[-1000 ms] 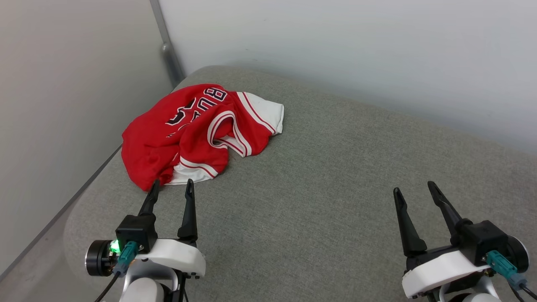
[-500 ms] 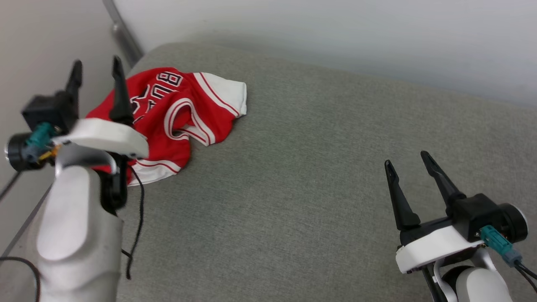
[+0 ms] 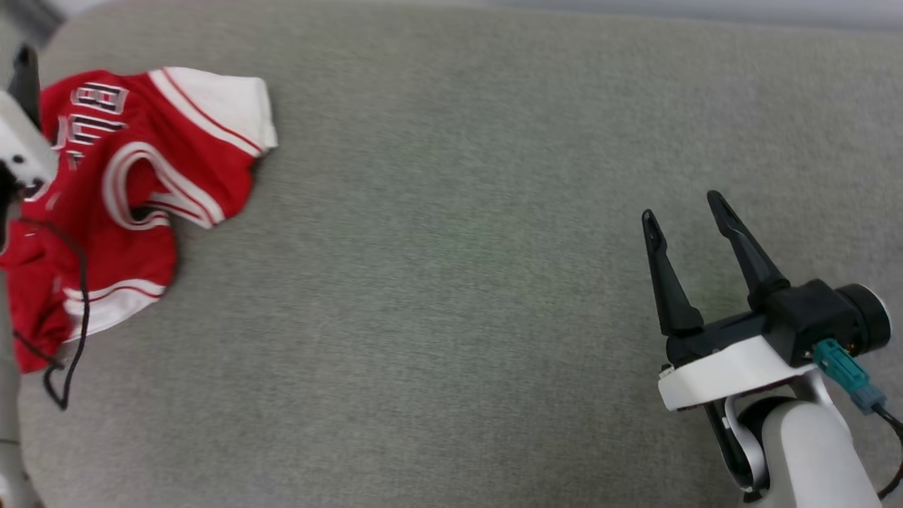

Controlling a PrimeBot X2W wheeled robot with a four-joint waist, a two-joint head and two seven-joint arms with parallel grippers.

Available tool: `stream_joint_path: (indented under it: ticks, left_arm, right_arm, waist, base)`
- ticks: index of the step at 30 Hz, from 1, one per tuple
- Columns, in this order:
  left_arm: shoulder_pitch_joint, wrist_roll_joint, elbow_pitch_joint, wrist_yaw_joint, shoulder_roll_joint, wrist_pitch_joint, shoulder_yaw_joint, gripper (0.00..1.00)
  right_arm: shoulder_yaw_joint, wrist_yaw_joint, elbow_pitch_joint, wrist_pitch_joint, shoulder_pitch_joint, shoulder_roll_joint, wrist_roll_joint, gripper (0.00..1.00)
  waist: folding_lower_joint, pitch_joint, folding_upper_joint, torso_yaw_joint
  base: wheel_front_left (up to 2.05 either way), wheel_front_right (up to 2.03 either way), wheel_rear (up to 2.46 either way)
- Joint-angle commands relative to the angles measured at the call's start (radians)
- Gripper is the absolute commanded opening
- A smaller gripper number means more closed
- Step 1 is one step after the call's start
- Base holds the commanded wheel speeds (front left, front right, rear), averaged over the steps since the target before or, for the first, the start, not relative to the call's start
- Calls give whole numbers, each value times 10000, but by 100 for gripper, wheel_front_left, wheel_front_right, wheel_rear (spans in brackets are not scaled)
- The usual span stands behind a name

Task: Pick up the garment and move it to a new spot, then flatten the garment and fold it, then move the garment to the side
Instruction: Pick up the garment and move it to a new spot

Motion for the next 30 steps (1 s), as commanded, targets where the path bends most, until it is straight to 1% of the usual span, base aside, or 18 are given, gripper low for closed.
stream_joint_path:
  ticks: [1, 2, 3, 7, 10, 12, 14, 16, 18, 19, 20, 21, 24, 26, 28, 30]
  left_arm:
    - [-66, -231, 408, -69, 257, 715, -6, 100]
    - [-49, -377, 599, -113, 430, 1089, 11, 100]
    - [-49, -377, 599, -113, 430, 1089, 11, 100]
    - [260, -1063, 1363, -199, 857, 2643, 104, 100]
    - [519, -1517, 1781, -205, 1045, 3503, 214, 100]
    - [742, -1749, 2034, -215, 1074, 3953, 278, 100]
    - [1019, -1946, 2406, -202, 942, 4486, 295, 100]
    - [1234, -2134, 2691, -21, 727, 4873, 394, 100]
    - [1397, -2239, 2745, 70, 616, 4979, 438, 100]
    - [1425, -2289, 2714, 93, 564, 4976, 455, 49]
    - [1412, -2253, 2596, 106, 539, 4785, 451, 22]
    - [1371, -2218, 2483, 128, 542, 4621, 438, 0]
    - [1130, -1959, 2061, 201, 667, 3845, 316, 0]
    - [965, -1713, 1759, 342, 842, 3164, 267, 0]
    - [831, -1426, 1601, 558, 942, 2515, 186, 0]
    - [675, -1198, 1456, 777, 919, 1820, 120, 0]
  right_arm:
    - [51, -3, 72, -102, -239, 8, 53, 100]
    - [78, -3, 106, -133, -298, 8, 50, 100]
    - [78, -3, 106, -133, -298, 8, 50, 100]
    - [170, -3, 215, -246, -505, 10, 88, 100]
    - [201, -3, 294, -328, -659, 10, 105, 100]
    - [217, -3, 365, -352, -755, 8, 115, 100]
    - [244, -3, 439, -392, -819, 10, 135, 100]
    - [266, -3, 503, -424, -803, 10, 146, 100]
    - [265, -3, 538, -417, -805, 8, 169, 100]
    - [248, -3, 564, -417, -802, 8, 160, 100]
    - [223, -3, 583, -412, -794, 8, 133, 100]
    - [195, -3, 593, -387, -778, 10, 112, 100]
    - [122, -3, 619, -326, -705, 8, 69, 100]
    - [88, -3, 639, -294, -595, 8, 42, 100]
    - [62, -3, 666, -251, -469, 8, 34, 100]
    - [29, -3, 675, -289, -391, 10, 88, 100]
  waist:
    - [-2, 596, 0, -579]
    - [-2, 679, 0, -648]
    - [-2, 679, 0, -648]
    - [-2, 1003, 0, -897]
    - [-2, 1222, 0, -1012]
    - [-2, 1304, 0, -1064]
    - [-2, 1367, 0, -1099]
    - [-2, 1367, 0, -1111]
    - [-2, 1335, 0, -1109]
    - [-2, 1314, 0, -1098]
    - [-2, 1284, 0, -1076]
    - [-2, 1245, 0, -1048]
    - [-2, 1058, 0, -934]
    - [-2, 828, 0, -842]
    - [-2, 549, 0, -750]
    - [-2, 230, 0, -656]
  base:
    - [0, 0, 0]
    - [0, 0, 0]
    - [0, 0, 0]
    - [0, 0, 0]
    - [0, 0, 0]
    - [0, 0, 0]
    - [0, 0, 0]
    - [0, 0, 0]
    - [0, 0, 0]
    - [0, 0, 0]
    - [0, 0, 0]
    - [0, 0, 0]
    - [0, 0, 0]
    - [0, 0, 0]
    - [0, 0, 0]
    - [0, 0, 0]
